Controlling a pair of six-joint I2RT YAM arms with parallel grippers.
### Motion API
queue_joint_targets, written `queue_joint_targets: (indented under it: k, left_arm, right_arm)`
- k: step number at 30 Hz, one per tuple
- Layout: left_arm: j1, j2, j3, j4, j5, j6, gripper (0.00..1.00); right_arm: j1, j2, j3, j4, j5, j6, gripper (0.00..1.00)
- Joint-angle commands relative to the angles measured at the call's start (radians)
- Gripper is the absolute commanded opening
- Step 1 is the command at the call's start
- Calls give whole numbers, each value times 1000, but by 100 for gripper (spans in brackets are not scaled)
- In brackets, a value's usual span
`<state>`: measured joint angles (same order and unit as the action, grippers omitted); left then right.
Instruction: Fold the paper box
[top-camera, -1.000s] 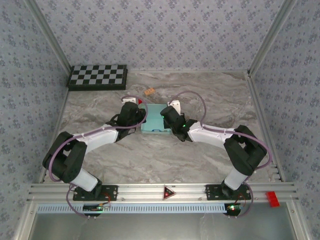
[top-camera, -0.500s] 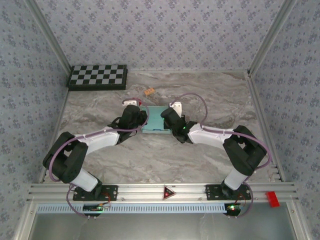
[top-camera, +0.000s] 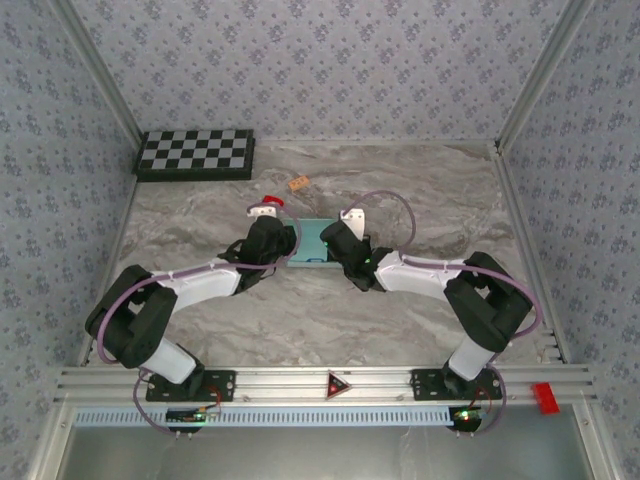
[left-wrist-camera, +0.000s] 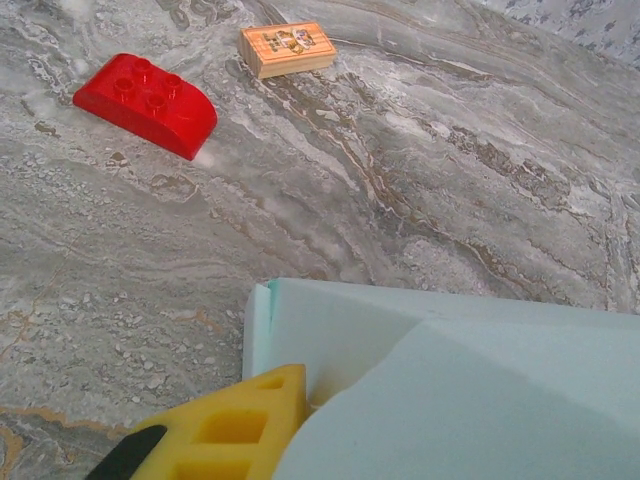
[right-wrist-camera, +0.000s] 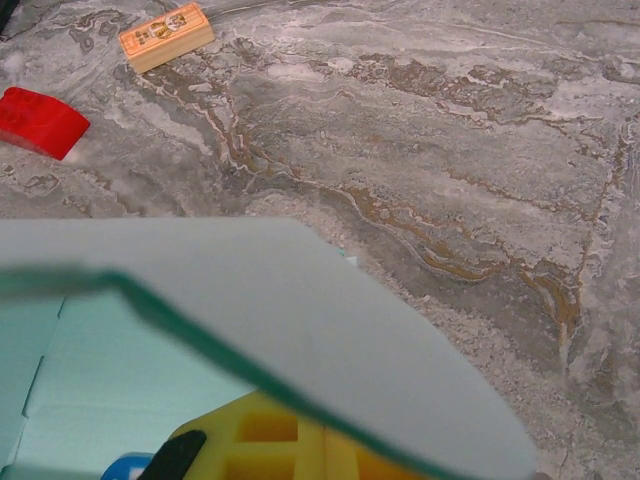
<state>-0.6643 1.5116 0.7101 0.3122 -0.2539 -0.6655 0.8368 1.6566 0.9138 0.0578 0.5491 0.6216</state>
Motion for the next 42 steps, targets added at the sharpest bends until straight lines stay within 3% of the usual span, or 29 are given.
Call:
queue_joint_targets:
  k: [1,32,42]
  left_arm:
    - [-10,-15,-23,-25,-10,-21,19]
    - [-31,-23,-68,28,8,-56,9]
    - [-44,-28,-82,1,-20,-45,11]
  right_arm:
    - [9,0,-19,-23,29,46,0]
    - [34,11,-47,-21,35,87,0]
    - [46,13,-62,-18,45,94,0]
